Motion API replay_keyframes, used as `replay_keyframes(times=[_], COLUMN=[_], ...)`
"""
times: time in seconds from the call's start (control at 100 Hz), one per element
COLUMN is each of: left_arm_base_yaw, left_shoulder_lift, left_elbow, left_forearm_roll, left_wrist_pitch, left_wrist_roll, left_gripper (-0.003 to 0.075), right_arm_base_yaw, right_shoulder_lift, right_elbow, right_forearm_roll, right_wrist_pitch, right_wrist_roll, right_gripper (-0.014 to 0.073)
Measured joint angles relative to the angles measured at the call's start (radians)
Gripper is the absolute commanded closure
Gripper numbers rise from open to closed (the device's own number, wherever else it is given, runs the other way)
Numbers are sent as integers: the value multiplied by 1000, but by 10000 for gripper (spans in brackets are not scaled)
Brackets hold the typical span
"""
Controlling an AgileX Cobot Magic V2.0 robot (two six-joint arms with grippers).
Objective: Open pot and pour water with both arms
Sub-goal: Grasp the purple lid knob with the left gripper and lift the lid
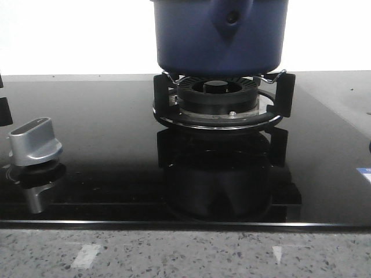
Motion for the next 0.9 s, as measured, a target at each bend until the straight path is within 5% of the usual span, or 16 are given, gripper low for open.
replay_keyframes(times=[0.38, 0.53, 0.9], left_arm_base_yaw=[-11, -91, -262], left_shoulder_lift=[345, 475, 778], left_elbow=[-217, -310, -580], left_forearm_roll=[-60, -62, -64], left_wrist_pitch=[153, 153, 123], left_wrist_roll=[201, 256, 303], left_gripper=[334, 227, 225], right_arm_base_yaw=[0, 0, 0], right_shoulder_lift=[0, 0, 0], right_elbow=[0, 0, 0], right_forearm_roll=[0, 0, 0], right_wrist_pitch=[15, 25, 52], right_wrist_roll=[0, 0, -2], right_gripper=[211, 211, 211])
